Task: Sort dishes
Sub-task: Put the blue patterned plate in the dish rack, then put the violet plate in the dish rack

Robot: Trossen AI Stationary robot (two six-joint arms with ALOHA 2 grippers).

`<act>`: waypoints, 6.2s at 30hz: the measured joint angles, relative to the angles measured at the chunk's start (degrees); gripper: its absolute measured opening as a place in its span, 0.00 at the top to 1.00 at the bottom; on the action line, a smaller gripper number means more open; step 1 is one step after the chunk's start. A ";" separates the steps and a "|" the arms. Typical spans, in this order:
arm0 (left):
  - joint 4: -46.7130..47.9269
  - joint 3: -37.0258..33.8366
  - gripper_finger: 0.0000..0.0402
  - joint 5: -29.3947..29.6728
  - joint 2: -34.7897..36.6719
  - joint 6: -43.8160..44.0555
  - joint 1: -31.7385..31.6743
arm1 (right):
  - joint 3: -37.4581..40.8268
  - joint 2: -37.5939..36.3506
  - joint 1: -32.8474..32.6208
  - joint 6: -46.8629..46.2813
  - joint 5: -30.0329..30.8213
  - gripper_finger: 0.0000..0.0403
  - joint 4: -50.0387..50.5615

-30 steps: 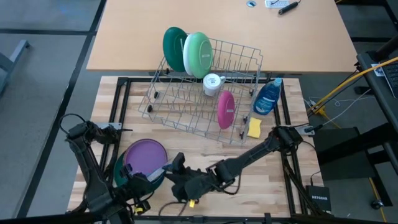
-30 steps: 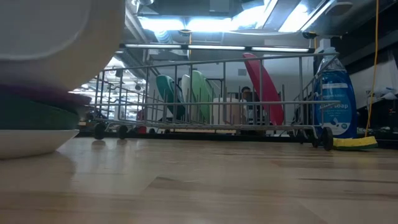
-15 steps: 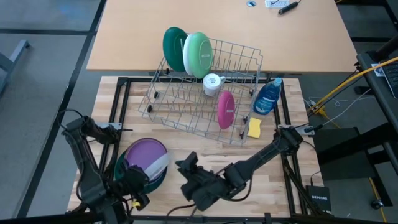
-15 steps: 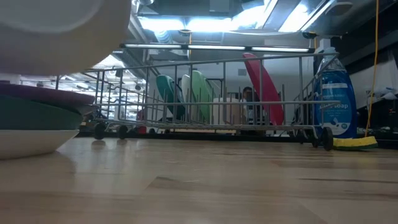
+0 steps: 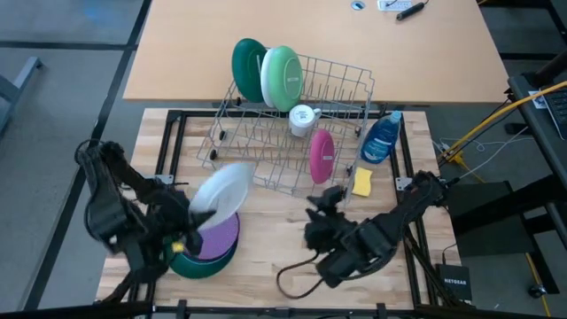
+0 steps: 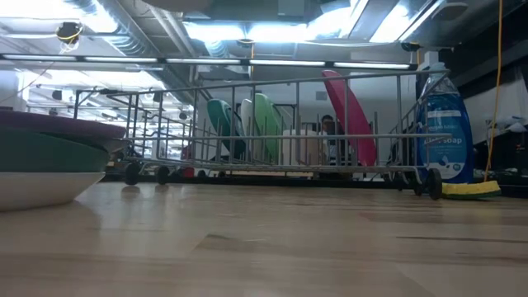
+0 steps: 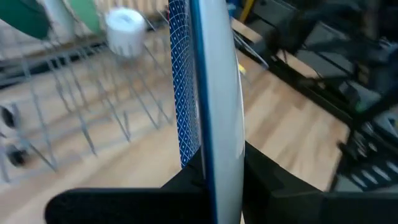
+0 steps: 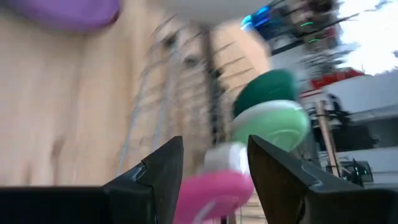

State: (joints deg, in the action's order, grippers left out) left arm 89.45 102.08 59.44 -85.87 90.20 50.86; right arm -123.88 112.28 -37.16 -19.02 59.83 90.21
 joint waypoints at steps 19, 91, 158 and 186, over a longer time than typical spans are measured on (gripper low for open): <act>-3.47 -1.04 0.93 -10.12 13.67 -25.72 -35.24 | 41.54 -24.43 -3.70 -32.26 9.59 0.55 -0.22; -45.61 -36.06 0.92 -58.58 18.60 -47.12 -82.22 | 54.98 -36.78 -3.70 -38.99 -0.52 0.55 -7.94; -26.27 -36.10 0.51 -68.45 24.38 -39.50 -35.50 | 78.65 -48.34 24.42 10.25 -69.59 0.55 -79.67; -35.33 -36.13 0.51 -67.38 -5.31 -34.57 -9.82 | 78.65 -48.28 24.39 2.74 -69.35 0.55 -80.21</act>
State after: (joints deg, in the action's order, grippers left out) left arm 54.12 65.95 -7.94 -91.18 55.62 41.04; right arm -45.23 64.00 -12.78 -16.28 -9.52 10.00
